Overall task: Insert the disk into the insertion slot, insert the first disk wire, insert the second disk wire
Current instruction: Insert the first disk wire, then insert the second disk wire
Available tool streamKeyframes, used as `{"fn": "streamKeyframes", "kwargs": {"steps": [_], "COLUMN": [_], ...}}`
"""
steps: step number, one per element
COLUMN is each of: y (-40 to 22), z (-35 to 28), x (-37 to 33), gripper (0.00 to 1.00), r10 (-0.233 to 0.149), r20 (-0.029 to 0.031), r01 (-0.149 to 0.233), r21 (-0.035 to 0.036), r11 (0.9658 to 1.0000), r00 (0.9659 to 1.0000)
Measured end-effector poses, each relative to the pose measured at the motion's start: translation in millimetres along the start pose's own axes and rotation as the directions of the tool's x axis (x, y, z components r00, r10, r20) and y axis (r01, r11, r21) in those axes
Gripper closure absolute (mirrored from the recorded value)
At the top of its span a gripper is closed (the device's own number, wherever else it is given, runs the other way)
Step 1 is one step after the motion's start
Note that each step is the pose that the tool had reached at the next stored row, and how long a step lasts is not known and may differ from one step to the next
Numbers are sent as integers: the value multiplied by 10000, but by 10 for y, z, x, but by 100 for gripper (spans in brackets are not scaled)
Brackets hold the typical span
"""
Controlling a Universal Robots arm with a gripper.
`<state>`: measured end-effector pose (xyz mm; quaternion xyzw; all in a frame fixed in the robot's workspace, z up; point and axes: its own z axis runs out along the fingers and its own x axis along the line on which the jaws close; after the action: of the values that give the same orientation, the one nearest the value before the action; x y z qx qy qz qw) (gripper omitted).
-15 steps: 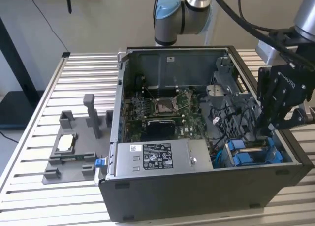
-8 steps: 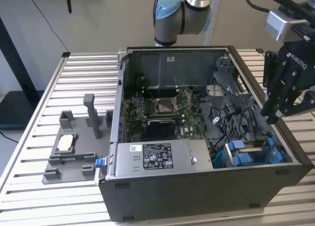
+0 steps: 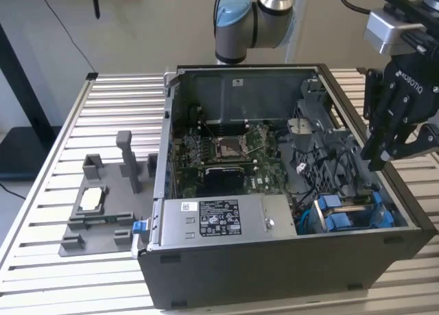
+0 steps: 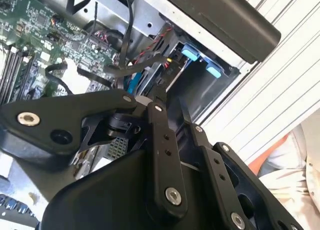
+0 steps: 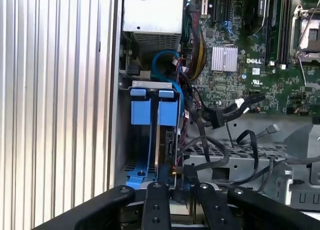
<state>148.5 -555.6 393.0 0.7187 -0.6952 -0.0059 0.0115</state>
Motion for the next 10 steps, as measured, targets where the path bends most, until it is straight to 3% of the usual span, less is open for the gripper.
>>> {"fn": "streamKeyframes", "kwargs": {"steps": [10], "y": [236], "z": [1], "x": [-62], "gripper": [73], "r10": [11], "r20": [-2], "r01": [-11], "r21": [34], "r11": [10000], "r00": [10000]}}
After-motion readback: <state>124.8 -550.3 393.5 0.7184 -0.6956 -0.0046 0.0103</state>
